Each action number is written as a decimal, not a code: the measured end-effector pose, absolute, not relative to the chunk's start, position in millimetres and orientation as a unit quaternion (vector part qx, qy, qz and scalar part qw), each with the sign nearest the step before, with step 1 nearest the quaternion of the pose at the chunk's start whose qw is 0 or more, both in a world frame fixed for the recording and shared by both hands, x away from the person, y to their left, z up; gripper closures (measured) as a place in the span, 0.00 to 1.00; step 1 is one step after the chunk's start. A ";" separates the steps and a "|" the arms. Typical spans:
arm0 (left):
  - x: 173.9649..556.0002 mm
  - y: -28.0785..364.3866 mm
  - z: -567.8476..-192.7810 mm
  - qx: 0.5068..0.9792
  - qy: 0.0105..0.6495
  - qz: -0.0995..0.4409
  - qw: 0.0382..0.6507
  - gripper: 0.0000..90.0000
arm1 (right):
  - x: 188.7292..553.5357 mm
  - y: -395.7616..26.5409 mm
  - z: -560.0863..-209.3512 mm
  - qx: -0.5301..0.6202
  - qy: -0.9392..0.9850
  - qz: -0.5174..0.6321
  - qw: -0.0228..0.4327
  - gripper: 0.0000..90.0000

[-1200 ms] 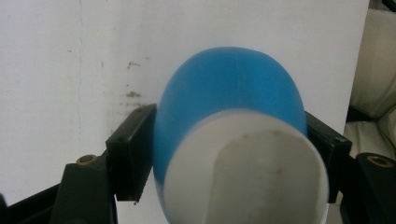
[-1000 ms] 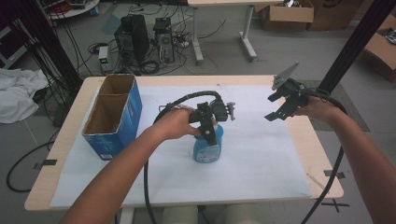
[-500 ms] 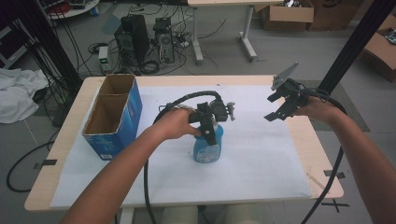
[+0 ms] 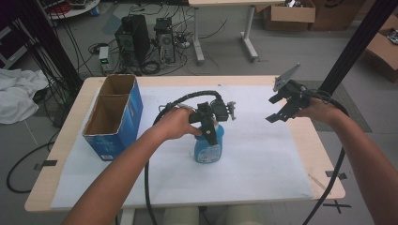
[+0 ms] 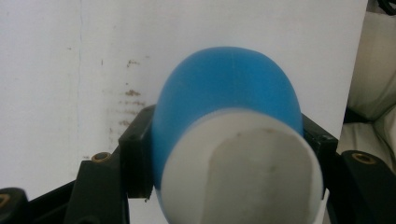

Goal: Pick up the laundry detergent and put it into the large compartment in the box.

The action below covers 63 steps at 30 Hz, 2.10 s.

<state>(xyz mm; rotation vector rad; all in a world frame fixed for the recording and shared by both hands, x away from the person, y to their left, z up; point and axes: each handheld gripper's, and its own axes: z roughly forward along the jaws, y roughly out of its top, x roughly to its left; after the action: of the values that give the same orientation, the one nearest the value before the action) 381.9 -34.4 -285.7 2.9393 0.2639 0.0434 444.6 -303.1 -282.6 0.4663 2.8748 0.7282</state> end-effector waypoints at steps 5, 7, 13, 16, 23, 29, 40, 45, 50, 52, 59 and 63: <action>383.2 -30.3 -281.2 0.991 0.100 0.024 0.091 0.42 | 443.6 -304.0 -281.7 0.156 0.955 0.242 0.070 0.19; 383.2 -27.8 -277.3 0.989 0.108 0.024 0.094 0.42 | 443.4 -304.4 -281.6 0.156 0.955 0.242 0.071 0.19; 381.5 -22.0 -258.1 0.987 0.126 0.037 0.094 0.42 | 441.7 -303.5 -280.7 0.156 0.955 0.241 0.070 0.19; 380.9 -19.3 -246.4 0.986 0.136 0.042 0.091 0.42 | 440.7 -303.1 -279.9 0.155 0.956 0.240 0.071 0.19; 381.0 -11.1 -216.3 0.979 0.174 0.049 0.093 0.42 | 438.8 -302.4 -279.1 0.153 0.956 0.241 0.071 0.19; 382.5 -2.4 -186.6 0.972 0.202 0.059 0.100 0.42 | 438.6 -300.2 -278.4 0.152 0.956 0.240 0.071 0.19; 388.7 13.2 -139.9 0.950 0.281 0.079 0.107 0.42 | 438.6 -295.2 -276.5 0.144 0.957 0.241 0.073 0.19; 391.5 20.1 -123.3 0.938 0.319 0.088 0.107 0.42 | 437.2 -293.4 -275.5 0.143 0.958 0.239 0.072 0.19; 393.9 30.8 -107.3 0.924 0.353 0.088 0.116 0.42 | 437.1 -292.3 -274.9 0.139 0.958 0.242 0.074 0.19; 395.0 34.8 -101.6 0.918 0.368 0.090 0.117 0.42 | 436.6 -291.4 -274.8 0.140 0.958 0.239 0.073 0.19; 397.0 50.0 -87.5 0.897 0.411 0.101 0.124 0.42 | 436.3 -291.1 -273.8 0.136 0.959 0.237 0.075 0.19; 398.4 59.7 -81.4 0.881 0.446 0.104 0.121 0.42 | 435.9 -291.5 -273.9 0.136 0.959 0.238 0.075 0.19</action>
<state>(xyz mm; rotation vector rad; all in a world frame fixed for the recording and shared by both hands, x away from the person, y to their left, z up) 398.4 59.7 -81.4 2.5723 1.3009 0.3032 435.9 -291.5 -273.9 0.4073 2.8759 0.7141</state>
